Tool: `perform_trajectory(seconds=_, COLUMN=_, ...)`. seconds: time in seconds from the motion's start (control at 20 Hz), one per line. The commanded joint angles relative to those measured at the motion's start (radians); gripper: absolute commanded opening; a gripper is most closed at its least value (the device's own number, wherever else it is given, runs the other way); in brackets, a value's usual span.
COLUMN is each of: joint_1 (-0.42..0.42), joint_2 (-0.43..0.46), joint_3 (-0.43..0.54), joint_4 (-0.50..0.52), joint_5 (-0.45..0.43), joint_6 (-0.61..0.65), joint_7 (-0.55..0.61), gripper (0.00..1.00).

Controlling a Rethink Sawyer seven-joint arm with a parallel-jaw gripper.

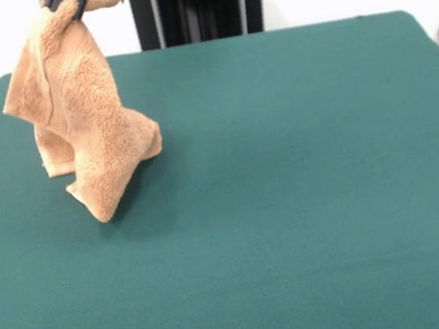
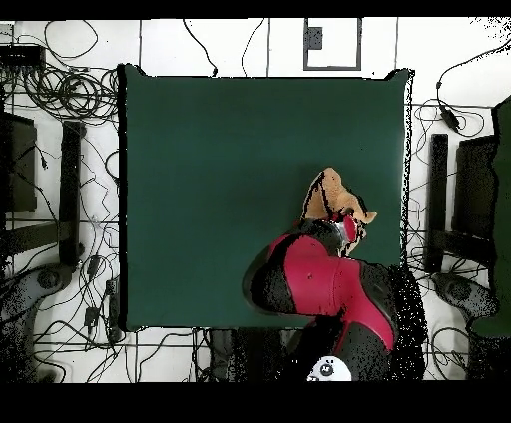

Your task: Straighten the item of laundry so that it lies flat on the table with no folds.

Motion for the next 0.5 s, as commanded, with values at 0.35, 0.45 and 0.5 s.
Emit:
perform_trajectory(seconds=0.35, joint_1=0.042, joint_2=-0.013, joint_3=0.079, joint_4=-0.001, joint_5=-0.034, joint_6=0.126, joint_7=0.041, gripper=0.00)
perform_trajectory(seconds=0.45, joint_1=0.045, joint_2=-0.009, joint_3=0.074, joint_4=0.000, joint_5=-0.035, joint_6=0.119, joint_7=0.049, gripper=0.00)
perform_trajectory(seconds=0.5, joint_1=0.046, joint_2=-0.008, joint_3=0.073, joint_4=0.000, joint_5=-0.035, joint_6=0.121, joint_7=0.050, gripper=0.00)
